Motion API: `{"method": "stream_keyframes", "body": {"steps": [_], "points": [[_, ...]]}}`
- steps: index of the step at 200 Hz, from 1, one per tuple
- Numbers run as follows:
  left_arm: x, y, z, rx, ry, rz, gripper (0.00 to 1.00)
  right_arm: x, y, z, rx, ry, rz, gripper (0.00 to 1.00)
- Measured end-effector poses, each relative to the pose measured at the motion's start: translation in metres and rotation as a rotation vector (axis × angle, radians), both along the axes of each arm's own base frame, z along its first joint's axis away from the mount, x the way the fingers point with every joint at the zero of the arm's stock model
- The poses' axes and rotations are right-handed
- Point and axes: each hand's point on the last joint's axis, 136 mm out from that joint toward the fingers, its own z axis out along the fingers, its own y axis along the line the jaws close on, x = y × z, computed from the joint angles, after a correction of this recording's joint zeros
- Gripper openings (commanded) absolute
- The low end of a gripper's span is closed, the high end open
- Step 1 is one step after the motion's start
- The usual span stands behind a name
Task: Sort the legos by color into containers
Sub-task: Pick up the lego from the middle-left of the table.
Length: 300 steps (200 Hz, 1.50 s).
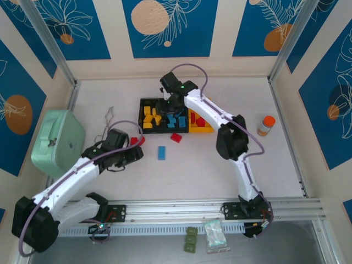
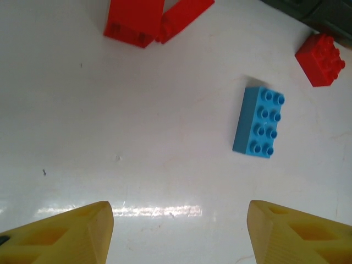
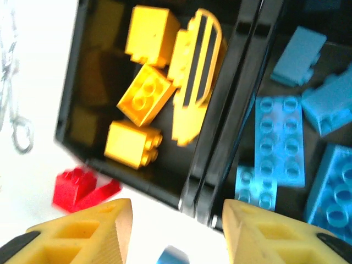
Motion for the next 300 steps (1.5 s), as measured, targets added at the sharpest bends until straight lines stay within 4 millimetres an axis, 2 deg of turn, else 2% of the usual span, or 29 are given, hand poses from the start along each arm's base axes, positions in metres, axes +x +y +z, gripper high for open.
{"method": "stream_keyframes", "body": {"steps": [31, 51, 66, 88, 110, 131, 175, 216, 249, 300], "points": [[0.022, 0.001, -0.003, 0.071, 0.013, -0.016, 0.65, -0.043, -0.021, 0.044, 0.070, -0.068, 0.022, 0.47], [0.034, 0.003, -0.009, 0.124, 0.030, -0.030, 0.65, -0.066, -0.037, 0.052, 0.090, -0.085, 0.025, 0.47], [0.044, 0.006, -0.014, 0.162, 0.040, -0.040, 0.65, -0.081, -0.049, 0.044, 0.086, -0.075, 0.022, 0.47], [0.058, 0.010, -0.018, 0.209, 0.040, -0.045, 0.65, -0.101, -0.064, 0.022, 0.056, -0.028, 0.014, 0.48], [0.066, 0.015, -0.019, 0.235, 0.036, -0.044, 0.65, -0.107, -0.070, 0.008, 0.044, -0.005, 0.003, 0.47], [0.086, 0.021, -0.026, 0.256, 0.037, -0.018, 0.65, -0.122, -0.084, -0.003, 0.029, 0.028, -0.020, 0.48], [0.105, 0.028, -0.046, 0.281, 0.064, 0.010, 0.66, -0.122, -0.094, 0.006, 0.046, 0.014, -0.053, 0.48], [0.118, 0.026, -0.051, 0.283, 0.052, 0.018, 0.64, -0.124, -0.098, 0.007, 0.051, 0.014, -0.065, 0.47], [0.123, 0.030, -0.053, 0.298, 0.046, 0.032, 0.59, -0.128, -0.102, 0.000, 0.043, 0.033, -0.077, 0.47], [0.123, 0.033, -0.062, 0.310, 0.060, 0.037, 0.55, -0.129, -0.105, 0.012, 0.068, 0.011, -0.090, 0.47]]}}
